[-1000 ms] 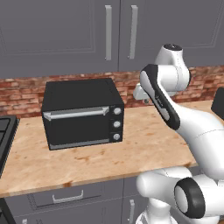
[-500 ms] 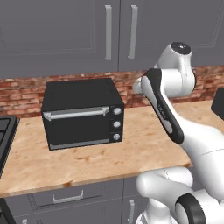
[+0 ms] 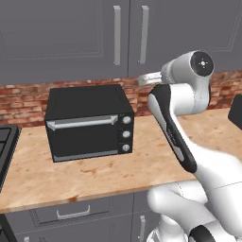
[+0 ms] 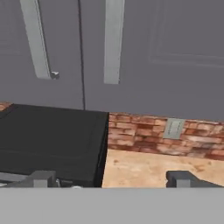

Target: The dining table condiment station is running low on syrup bottle. Refill the condiment station by opening the cabinet and taking the syrup bottle from the cabinet and placing it on the dining table.

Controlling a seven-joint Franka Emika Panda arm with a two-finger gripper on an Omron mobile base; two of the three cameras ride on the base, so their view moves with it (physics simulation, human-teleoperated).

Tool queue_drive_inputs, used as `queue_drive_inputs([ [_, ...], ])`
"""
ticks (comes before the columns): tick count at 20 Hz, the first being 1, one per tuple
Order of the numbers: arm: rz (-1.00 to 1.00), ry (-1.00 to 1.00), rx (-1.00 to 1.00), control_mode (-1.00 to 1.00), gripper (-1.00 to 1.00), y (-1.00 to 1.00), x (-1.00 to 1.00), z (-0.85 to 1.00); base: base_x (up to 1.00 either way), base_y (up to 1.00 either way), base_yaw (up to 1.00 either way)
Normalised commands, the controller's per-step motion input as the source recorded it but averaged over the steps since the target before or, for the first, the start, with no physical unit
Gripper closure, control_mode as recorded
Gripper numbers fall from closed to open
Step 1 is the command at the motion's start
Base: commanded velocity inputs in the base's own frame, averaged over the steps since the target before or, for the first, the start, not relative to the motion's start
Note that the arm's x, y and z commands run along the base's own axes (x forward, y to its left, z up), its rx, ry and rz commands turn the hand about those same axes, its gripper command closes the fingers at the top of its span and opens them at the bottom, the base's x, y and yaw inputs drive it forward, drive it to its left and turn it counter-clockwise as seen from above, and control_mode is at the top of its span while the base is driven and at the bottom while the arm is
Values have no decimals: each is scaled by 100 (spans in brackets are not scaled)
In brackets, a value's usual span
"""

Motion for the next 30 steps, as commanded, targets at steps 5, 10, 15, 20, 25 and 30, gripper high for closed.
queue_drive_inputs([
  [5, -2, -17, 0, -100, -100, 11, 0, 78, 0, 0, 0],
  [10, -3, -11, 0, -100, -100, 12, 6, 83, 0, 0, 0],
  [15, -2, -2, 0, -100, -100, 10, 13, 71, 0, 0, 0],
  [20, -3, 0, 0, -100, -100, 0, 28, 25, 0, 0, 0],
  [25, 0, 0, 0, -100, -100, 0, 45, 0, 0, 0, 0],
  [30, 0, 0, 0, -100, -100, -5, 51, -4, 0, 0, 0],
])
